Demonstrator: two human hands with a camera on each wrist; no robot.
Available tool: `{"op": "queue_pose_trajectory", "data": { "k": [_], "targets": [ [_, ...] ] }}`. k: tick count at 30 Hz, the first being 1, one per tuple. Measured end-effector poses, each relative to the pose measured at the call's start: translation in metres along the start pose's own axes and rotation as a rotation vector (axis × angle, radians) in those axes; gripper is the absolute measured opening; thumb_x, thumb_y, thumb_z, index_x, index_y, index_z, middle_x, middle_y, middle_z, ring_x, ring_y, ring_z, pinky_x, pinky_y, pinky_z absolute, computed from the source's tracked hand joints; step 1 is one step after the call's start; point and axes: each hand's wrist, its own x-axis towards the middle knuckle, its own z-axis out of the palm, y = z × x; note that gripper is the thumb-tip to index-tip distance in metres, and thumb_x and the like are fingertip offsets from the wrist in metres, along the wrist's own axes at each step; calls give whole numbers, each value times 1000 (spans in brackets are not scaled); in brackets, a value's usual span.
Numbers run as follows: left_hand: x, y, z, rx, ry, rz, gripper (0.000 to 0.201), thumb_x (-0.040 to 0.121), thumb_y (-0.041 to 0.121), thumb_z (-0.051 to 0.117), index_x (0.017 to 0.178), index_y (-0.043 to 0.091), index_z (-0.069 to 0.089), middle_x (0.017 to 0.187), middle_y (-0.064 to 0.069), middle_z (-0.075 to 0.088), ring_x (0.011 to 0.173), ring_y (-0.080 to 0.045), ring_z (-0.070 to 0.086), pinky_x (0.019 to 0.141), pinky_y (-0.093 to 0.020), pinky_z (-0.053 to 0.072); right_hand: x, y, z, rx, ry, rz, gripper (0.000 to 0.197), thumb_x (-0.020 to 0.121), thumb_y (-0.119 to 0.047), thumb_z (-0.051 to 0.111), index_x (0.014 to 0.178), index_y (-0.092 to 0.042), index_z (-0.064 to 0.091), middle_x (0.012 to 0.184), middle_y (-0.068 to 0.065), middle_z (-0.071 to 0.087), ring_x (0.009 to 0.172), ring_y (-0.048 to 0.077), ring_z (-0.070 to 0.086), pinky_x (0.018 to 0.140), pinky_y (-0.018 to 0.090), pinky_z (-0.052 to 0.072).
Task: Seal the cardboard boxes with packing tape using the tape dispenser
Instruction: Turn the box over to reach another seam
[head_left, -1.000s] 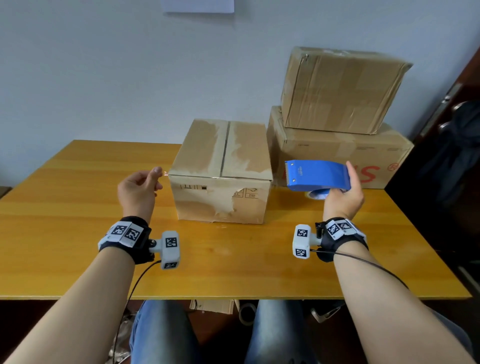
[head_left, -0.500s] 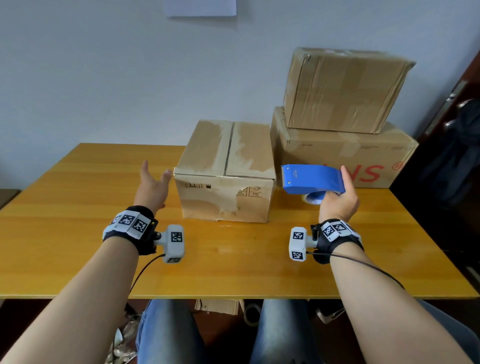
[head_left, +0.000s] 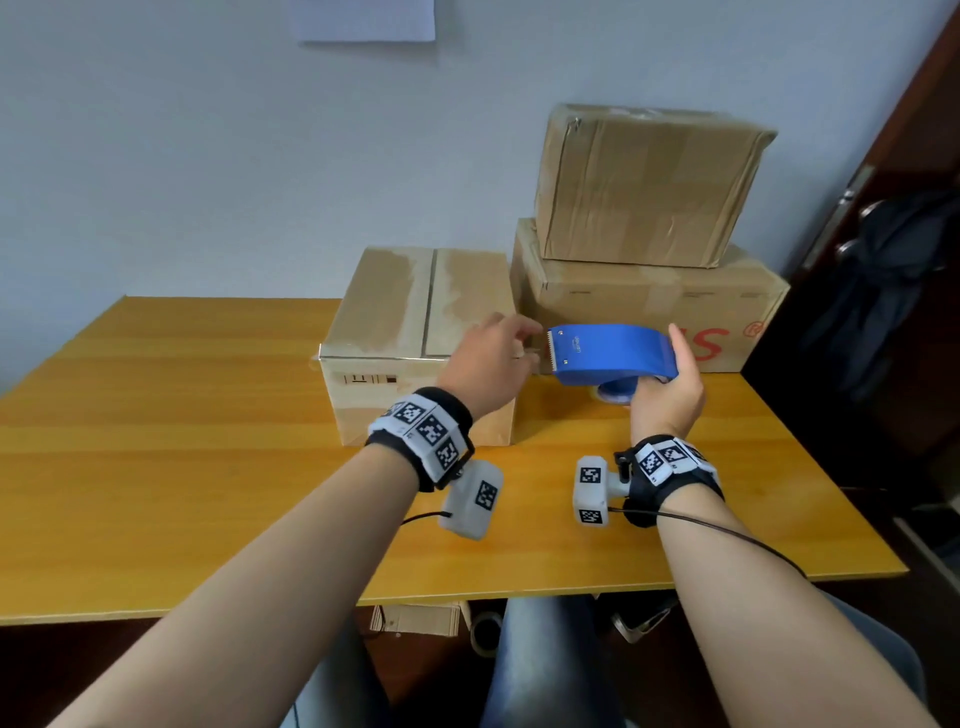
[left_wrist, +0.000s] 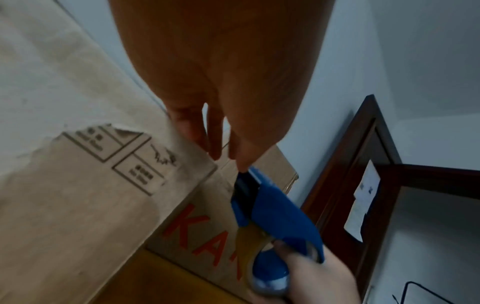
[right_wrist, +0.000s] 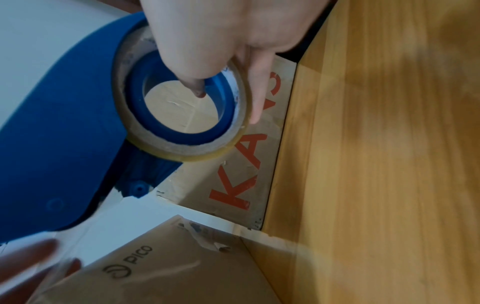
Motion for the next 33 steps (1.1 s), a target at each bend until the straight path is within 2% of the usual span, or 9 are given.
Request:
{"op": "queue_pose_trajectory", "data": {
  "k": [3, 6, 9, 12, 17, 21, 23, 26, 33],
  "targets": [
    [10, -3, 13, 106, -36, -28, 37, 99, 20, 52, 136, 15, 55, 127, -9, 57, 119, -30, 47, 103, -36, 37, 5, -6, -5, -38, -32, -30, 66, 90, 11, 49, 143, -27, 55, 124, -15, 58, 112, 2, 53, 69, -6, 37],
    [16, -5, 19, 114, -39, 2, 38, 98, 34, 48, 135, 25, 47, 119, -4, 61, 114, -27, 52, 100, -34, 33, 10, -12, -9, -135, -75, -100, 69, 89, 13, 47, 144, -29, 55, 119, -16, 56, 107, 1, 51, 70, -6, 35],
    [16, -5, 21, 173, -51, 52, 36, 97, 47, 42, 129, 30, 44, 112, -2, 63, 108, -26, 55, 99, -38, 36, 16, -16, -12, -203, -105, -189, 69, 89, 12, 47, 143, -31, 55, 117, -11, 62, 104, 9, 56, 77, 5, 42],
    [13, -4, 20, 180, -29, 53, 32, 99, 44, 47, 127, 29, 51, 119, -1, 62, 109, -27, 52, 97, -37, 39, 19, -17, -13, -286, -142, -265, 73, 86, 13, 46, 143, -34, 56, 118, -3, 66, 103, 15, 59, 78, 25, 48],
    [8, -2, 20, 193, -16, 40, 31, 100, 35, 52, 128, 23, 58, 129, -2, 58, 112, -29, 47, 92, -34, 38, 16, -24, -13, -378, -206, -313, 78, 84, 17, 45, 140, -35, 58, 117, -3, 62, 95, 14, 54, 73, 33, 53],
    [8, 1, 20, 150, 7, 48, 27, 100, 33, 53, 125, 29, 57, 128, 5, 59, 110, -26, 46, 85, -33, 40, 18, -32, -15, -442, -226, -361, 80, 81, 18, 43, 140, -35, 59, 122, 5, 60, 104, 24, 53, 77, 40, 51],
    [8, 1, 21, 135, 11, 37, 26, 100, 32, 53, 125, 30, 61, 127, 7, 60, 110, -24, 44, 83, -31, 39, 22, -34, -14, -466, -231, -417, 81, 78, 18, 44, 138, -33, 60, 111, 4, 60, 92, 27, 54, 70, 45, 53],
    [10, -1, 24, 114, 8, 15, 27, 100, 31, 53, 126, 28, 64, 116, 6, 66, 112, -23, 44, 83, -30, 37, 28, -34, -14, -488, -252, -467, 80, 75, 18, 46, 136, -31, 62, 106, -2, 61, 87, 23, 55, 63, 41, 53],
    [13, -6, 26, 87, -17, -20, 26, 100, 34, 52, 123, 29, 64, 103, 6, 72, 111, -25, 48, 94, -34, 41, 31, -38, -12, -509, -272, -513, 74, 76, 16, 48, 132, -29, 65, 109, -2, 63, 92, 23, 58, 65, 40, 53]
  ]
}}
